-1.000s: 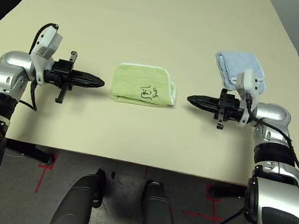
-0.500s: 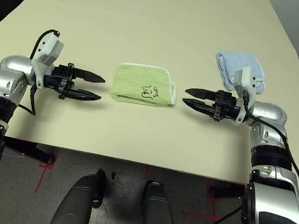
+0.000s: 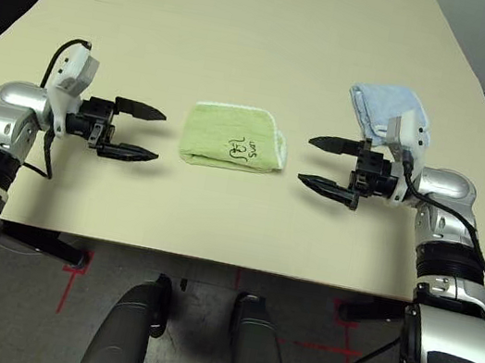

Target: Fold the towel and set it aside.

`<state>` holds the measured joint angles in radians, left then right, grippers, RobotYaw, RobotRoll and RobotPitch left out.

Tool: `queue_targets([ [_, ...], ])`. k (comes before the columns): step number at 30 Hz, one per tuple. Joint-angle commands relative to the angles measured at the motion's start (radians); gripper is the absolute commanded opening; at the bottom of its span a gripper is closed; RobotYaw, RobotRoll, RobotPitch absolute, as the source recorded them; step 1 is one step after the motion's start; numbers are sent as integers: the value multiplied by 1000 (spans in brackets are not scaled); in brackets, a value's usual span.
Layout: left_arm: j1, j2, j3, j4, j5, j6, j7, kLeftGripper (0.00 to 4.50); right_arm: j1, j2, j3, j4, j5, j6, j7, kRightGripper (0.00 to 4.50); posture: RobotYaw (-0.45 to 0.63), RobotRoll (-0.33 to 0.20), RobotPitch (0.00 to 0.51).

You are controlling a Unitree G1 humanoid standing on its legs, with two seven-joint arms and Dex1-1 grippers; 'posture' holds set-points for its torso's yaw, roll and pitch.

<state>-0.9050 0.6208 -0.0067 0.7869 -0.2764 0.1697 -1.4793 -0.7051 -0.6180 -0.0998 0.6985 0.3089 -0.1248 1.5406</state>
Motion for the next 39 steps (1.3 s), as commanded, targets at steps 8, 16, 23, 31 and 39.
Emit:
queue_targets([
  [8, -229, -19, 19, 209, -53, 848, 100, 4500, 25, -28, 2, -66, 16, 41, 0, 4469, -44, 0, 177],
  [16, -260, -46, 31, 298, -36, 924, 199, 4500, 45, -32, 2, -104, 28, 59, -9, 4469, -52, 0, 184],
  [23, -234, -60, 18, 310, -37, 985, 191, 4500, 66, -39, 2, -151, 43, 85, -14, 4469, -70, 0, 200],
  [31, -217, -76, -9, 305, -16, 1009, 205, 4500, 71, -46, 3, -167, 49, 96, -15, 4469, -72, 0, 202],
  [39, -235, -123, 57, 342, -31, 978, 289, 4500, 80, -46, 4, -188, 58, 103, -20, 4469, -81, 0, 203],
])
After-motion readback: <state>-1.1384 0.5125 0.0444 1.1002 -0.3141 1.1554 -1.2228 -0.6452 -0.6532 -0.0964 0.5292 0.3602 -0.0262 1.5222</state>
